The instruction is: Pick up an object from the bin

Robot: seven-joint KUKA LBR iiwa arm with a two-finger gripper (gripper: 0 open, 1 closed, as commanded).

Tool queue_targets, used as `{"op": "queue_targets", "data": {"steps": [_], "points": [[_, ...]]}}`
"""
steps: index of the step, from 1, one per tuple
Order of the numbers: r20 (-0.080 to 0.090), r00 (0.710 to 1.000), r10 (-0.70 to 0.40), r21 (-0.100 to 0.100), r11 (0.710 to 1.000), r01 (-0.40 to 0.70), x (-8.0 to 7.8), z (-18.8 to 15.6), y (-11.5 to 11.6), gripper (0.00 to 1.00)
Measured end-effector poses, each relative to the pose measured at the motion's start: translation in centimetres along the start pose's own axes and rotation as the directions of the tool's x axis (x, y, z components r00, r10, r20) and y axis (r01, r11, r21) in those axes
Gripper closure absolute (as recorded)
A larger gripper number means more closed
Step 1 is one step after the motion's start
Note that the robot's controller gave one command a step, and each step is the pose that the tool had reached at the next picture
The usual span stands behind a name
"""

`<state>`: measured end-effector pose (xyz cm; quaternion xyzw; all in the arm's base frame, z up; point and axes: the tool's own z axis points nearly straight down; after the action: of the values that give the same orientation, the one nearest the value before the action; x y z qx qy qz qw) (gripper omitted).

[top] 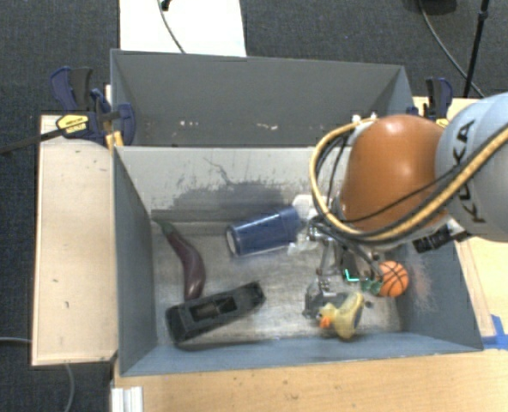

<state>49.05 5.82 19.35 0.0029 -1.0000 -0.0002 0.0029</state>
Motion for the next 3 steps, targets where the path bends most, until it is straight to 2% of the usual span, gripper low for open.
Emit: {"op": "queue_targets", "data": {"steps": [1, 2, 3], "points": [[0.008, 1.000, 0.002, -0.001, 1.000, -0.002, -0.2, -0.4, 0.0, 0.00], [0.013, 0.997, -0.072, 0.000, 0.997, 0.072, -0.8, 3.6, 1.6, 0.00], [0.009, 0.993, -0.118, 0.001, 0.993, 0.118, -1.3, 5.5, 2.0, 0.00]]}}
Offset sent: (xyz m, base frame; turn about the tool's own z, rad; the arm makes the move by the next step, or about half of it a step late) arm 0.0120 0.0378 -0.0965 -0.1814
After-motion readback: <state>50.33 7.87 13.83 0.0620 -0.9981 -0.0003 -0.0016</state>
